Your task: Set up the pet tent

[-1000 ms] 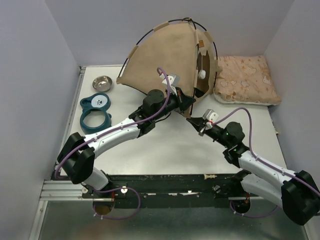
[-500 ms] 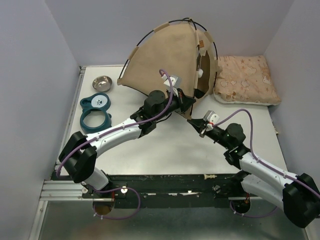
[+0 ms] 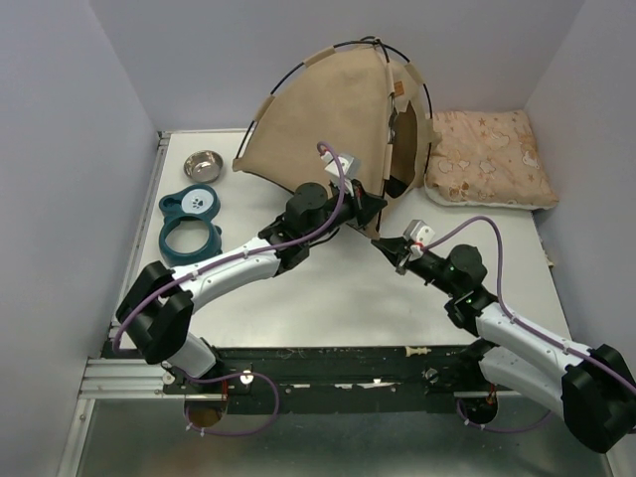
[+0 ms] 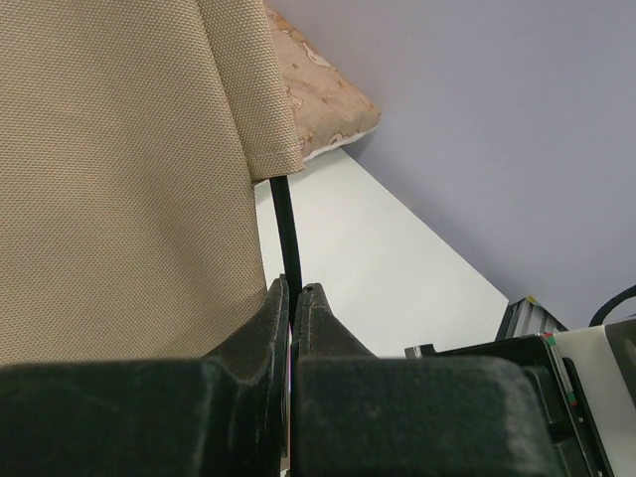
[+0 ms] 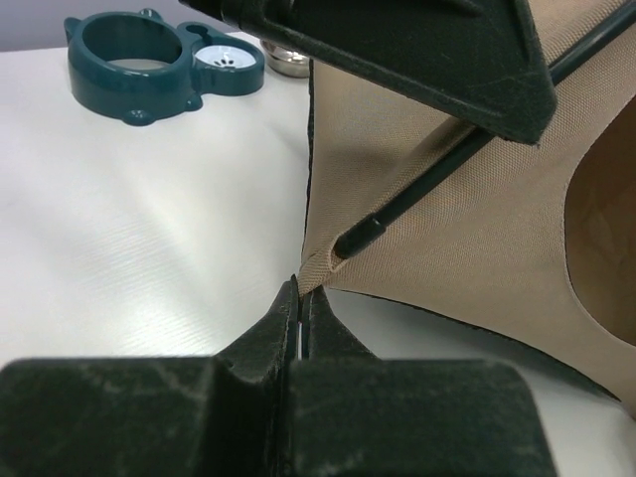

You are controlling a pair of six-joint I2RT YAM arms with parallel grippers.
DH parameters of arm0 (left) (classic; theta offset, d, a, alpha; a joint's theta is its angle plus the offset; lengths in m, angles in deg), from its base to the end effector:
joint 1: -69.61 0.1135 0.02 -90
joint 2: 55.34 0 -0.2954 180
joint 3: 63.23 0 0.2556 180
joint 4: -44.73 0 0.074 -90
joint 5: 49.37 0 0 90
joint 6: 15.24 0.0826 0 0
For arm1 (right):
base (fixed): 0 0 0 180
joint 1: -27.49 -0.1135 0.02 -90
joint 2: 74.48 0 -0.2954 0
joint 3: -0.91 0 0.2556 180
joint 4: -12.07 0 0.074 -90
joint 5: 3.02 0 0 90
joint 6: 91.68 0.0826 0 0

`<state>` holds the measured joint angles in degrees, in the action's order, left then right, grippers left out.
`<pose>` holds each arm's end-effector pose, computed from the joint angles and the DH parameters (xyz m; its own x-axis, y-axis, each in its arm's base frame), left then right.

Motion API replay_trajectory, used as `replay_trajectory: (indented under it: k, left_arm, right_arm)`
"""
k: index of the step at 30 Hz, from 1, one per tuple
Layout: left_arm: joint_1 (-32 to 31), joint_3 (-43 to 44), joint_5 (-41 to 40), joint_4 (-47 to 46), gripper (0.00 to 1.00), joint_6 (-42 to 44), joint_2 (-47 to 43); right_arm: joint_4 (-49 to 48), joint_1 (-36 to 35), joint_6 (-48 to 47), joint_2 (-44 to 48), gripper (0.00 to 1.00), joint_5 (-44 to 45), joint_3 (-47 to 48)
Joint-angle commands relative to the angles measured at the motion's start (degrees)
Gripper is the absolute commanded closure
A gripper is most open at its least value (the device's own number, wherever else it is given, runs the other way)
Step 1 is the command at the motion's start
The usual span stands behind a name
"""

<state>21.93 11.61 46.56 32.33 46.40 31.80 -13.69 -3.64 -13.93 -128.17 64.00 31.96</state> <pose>0.2705 -0.3097 0.3544 -0.3813 -0.2829 -0.8801 0.7089 0.5215 -0.4749 0.1809 0.1469 0.2613 0.2173 -0.0970 -0.9713 -0.7813 0.5791 -0.2326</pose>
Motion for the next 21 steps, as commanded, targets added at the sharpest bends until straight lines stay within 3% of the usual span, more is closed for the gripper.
replay_trajectory:
  k: [1, 21]
  left_arm:
    - [2.06, -2.28, -4.44, -0.57, 1.0, 3.31, -2.4]
    - [3.82, -5.35, 3.03, -2.5, 1.0, -1.17, -5.57]
  right_arm:
    - [0.13, -0.68, 2.05, 1.83, 0.99, -1.45, -0.34]
    - [2.15, -0.68, 3.11, 2.98, 0.99, -1.1, -1.04]
